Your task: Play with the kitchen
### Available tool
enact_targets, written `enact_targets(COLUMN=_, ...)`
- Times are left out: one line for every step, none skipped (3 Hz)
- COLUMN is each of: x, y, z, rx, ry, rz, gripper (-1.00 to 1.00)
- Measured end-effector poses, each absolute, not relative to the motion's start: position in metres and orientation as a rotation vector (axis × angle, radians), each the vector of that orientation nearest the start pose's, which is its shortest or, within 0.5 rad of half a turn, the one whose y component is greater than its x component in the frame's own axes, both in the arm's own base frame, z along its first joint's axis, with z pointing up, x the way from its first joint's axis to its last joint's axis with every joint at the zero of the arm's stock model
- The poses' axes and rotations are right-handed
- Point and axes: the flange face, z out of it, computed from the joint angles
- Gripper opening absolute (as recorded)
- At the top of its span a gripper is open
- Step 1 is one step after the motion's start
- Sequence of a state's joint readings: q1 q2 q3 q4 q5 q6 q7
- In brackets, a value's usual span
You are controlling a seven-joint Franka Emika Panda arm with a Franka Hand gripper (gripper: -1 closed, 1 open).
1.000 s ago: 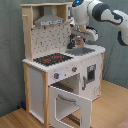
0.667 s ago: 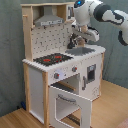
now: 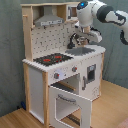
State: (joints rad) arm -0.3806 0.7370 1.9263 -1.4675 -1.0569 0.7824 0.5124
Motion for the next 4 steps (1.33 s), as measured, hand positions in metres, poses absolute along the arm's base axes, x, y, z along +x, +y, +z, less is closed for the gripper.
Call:
enact_targets(x=0.373, y=0.334, z=0.629, rx=2.447, ry=0.87, rz=-0.049, gripper=-1.0)
enact_targets(x=0.373, y=0.317, z=0.623, rx=2.461, ry=0.857, rz=-0.043, gripper=-1.0)
enact_targets(x=0.373, y=0.301, z=0.617, rx=2.481, ry=0.847, rz=-0.032, gripper=-1.0)
enact_targets(x=0.374, y=0.284, z=0.612, rx=2.503, ry=0.837, rz=-0.023, gripper=-1.0)
